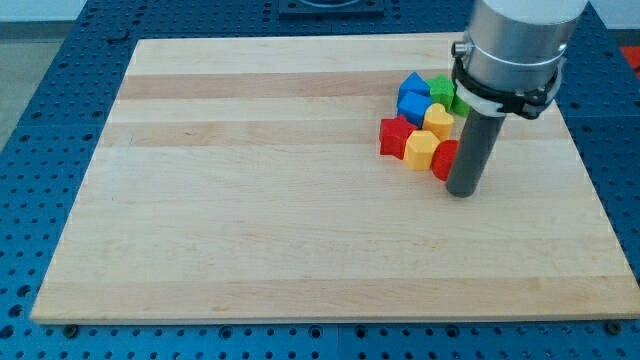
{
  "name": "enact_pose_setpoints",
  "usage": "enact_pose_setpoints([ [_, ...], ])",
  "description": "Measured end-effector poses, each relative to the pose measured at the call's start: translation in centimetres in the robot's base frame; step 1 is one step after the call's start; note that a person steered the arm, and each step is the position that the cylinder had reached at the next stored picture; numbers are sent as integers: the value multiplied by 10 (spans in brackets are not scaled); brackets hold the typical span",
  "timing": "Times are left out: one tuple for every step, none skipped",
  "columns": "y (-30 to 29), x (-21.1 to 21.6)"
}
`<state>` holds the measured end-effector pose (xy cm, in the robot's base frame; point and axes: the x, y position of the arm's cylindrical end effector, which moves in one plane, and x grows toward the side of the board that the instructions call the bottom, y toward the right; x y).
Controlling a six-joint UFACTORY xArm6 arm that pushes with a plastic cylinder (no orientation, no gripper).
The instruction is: Move your arm towards the center of the board
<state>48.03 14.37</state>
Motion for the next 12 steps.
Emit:
enact_pose_setpoints([
  [0,0],
  [0,19],
  [-10,57],
  [-26,72],
  [-43,78],
  [-43,53],
  [-47,21],
  [-81,-5],
  [-105,-7],
  [-105,-7],
  [-120,-28],
  [-142,-58],
])
